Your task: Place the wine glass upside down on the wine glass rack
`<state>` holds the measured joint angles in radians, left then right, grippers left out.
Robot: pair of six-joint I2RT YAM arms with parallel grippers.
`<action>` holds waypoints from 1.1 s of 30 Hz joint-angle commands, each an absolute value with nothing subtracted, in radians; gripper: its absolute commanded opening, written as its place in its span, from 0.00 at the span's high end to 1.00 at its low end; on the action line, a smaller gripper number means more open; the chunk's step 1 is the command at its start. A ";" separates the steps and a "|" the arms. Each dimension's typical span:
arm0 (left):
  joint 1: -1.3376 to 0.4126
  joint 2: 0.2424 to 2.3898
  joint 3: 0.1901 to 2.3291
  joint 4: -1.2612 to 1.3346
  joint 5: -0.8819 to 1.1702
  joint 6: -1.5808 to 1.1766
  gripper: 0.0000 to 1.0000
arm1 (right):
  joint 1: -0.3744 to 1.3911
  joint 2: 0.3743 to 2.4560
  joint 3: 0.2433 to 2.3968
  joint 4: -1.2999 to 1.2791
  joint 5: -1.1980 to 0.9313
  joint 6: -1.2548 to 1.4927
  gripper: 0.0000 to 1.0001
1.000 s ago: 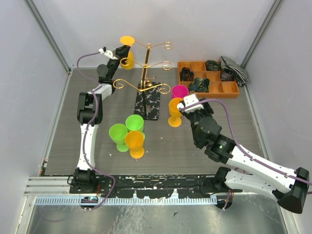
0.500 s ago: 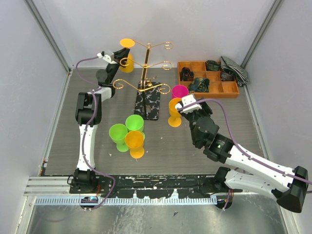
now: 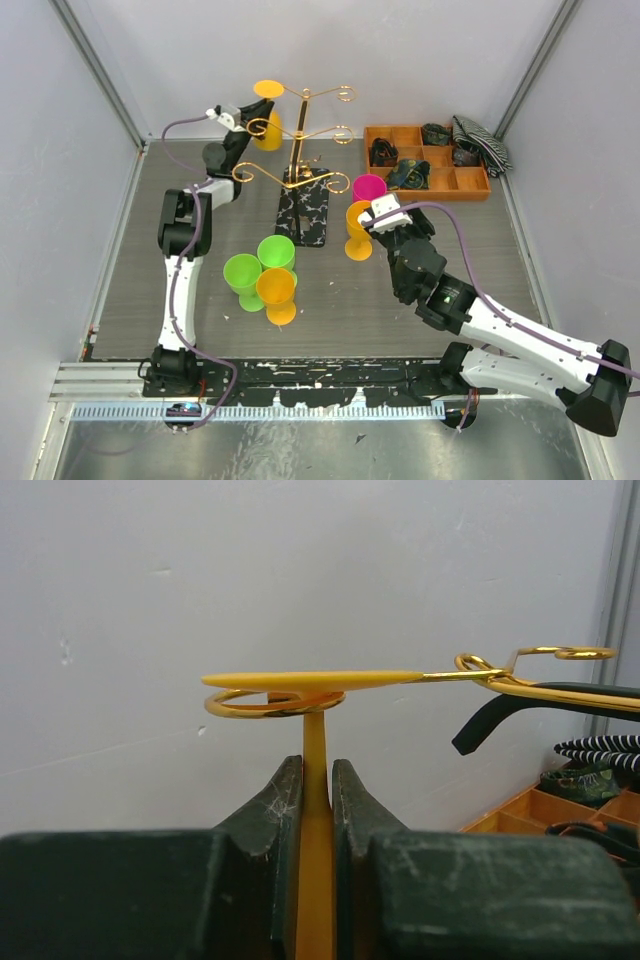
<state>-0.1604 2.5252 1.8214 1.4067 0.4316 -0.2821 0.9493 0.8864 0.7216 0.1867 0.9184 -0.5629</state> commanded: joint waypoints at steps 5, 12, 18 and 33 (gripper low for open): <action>-0.179 2.548 1.883 1.348 0.464 -0.261 0.46 | 0.935 0.892 0.724 0.232 0.909 -0.535 0.39; -0.171 2.543 1.837 1.350 0.436 -0.233 0.26 | 0.930 0.909 0.722 0.242 0.895 -0.519 0.39; -0.145 2.486 1.719 1.411 0.431 -0.234 0.21 | 0.929 0.911 0.723 0.241 0.881 -0.500 0.39; -0.066 2.290 1.393 1.431 0.373 -0.209 0.07 | 0.921 0.931 0.797 0.201 0.881 -0.445 0.30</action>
